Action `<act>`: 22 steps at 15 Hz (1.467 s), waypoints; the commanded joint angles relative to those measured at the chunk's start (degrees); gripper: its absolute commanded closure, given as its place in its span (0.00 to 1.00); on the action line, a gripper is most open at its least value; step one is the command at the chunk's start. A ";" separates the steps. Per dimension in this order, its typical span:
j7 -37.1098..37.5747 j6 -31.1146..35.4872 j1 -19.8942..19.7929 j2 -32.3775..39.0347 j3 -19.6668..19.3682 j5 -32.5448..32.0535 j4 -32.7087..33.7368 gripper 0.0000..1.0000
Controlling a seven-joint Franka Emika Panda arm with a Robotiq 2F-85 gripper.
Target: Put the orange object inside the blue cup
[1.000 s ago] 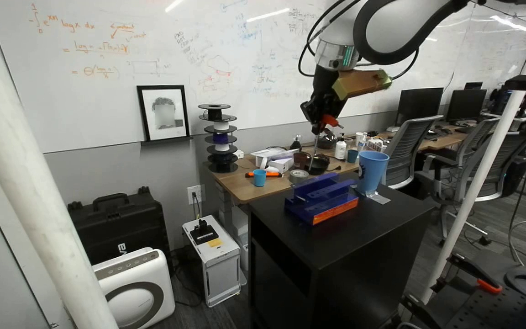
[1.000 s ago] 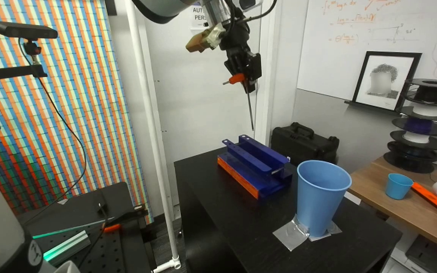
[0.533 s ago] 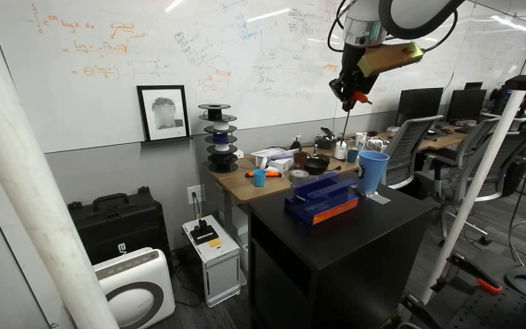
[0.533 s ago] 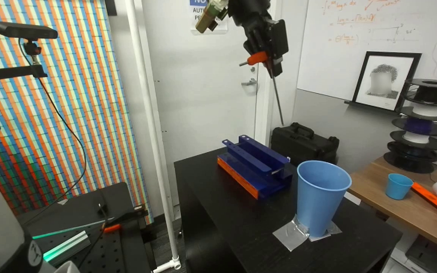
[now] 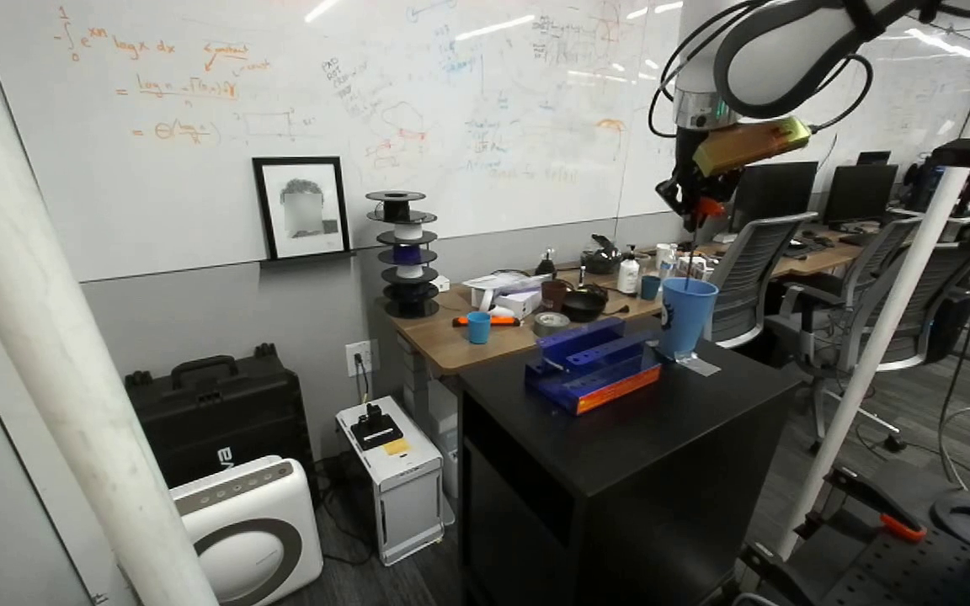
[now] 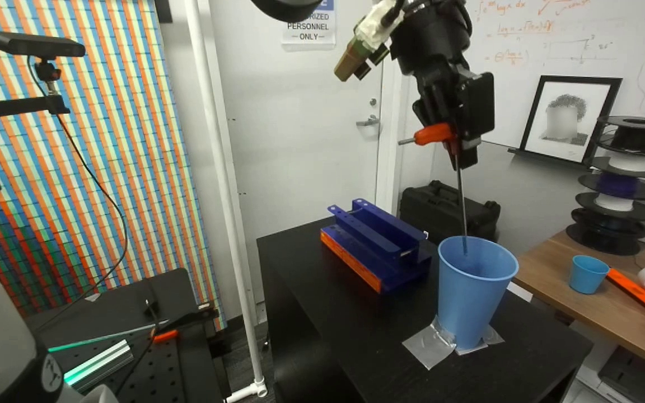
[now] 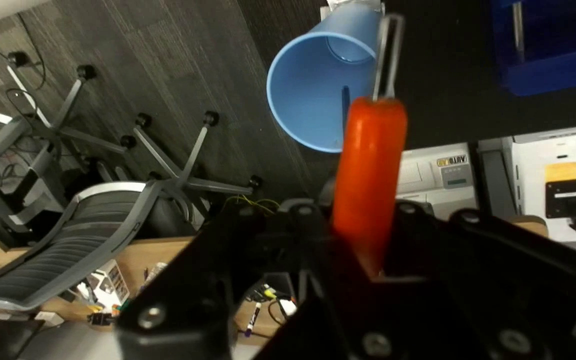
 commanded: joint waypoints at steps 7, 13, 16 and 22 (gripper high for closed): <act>2.11 5.26 0.59 11.08 -4.44 -1.93 0.99 0.91; 1.03 4.24 1.63 9.09 -6.40 -1.13 1.14 0.33; 0.64 3.23 2.88 4.51 -5.10 -1.55 1.16 0.09; -1.83 -2.15 6.09 -3.06 -0.16 3.85 1.76 0.00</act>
